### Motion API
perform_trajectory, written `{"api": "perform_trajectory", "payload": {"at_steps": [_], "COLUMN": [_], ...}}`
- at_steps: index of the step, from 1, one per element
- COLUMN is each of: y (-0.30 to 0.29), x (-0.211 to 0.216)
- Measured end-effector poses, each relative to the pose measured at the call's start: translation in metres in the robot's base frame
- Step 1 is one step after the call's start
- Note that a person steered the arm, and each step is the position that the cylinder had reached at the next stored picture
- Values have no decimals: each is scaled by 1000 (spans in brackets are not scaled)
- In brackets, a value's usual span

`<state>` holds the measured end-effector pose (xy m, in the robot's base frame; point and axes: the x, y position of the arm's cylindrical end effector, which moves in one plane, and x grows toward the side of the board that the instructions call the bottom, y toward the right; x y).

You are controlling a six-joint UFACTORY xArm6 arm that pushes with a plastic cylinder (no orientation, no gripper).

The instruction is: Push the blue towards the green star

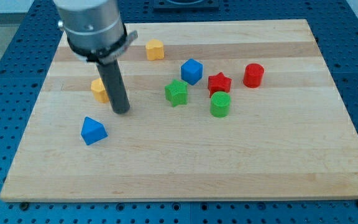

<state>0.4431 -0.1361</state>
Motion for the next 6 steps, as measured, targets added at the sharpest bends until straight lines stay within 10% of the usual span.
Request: {"api": "perform_trajectory", "payload": {"at_steps": [2,3,6], "y": [-134,-116,-7], "x": [26,82,58]}}
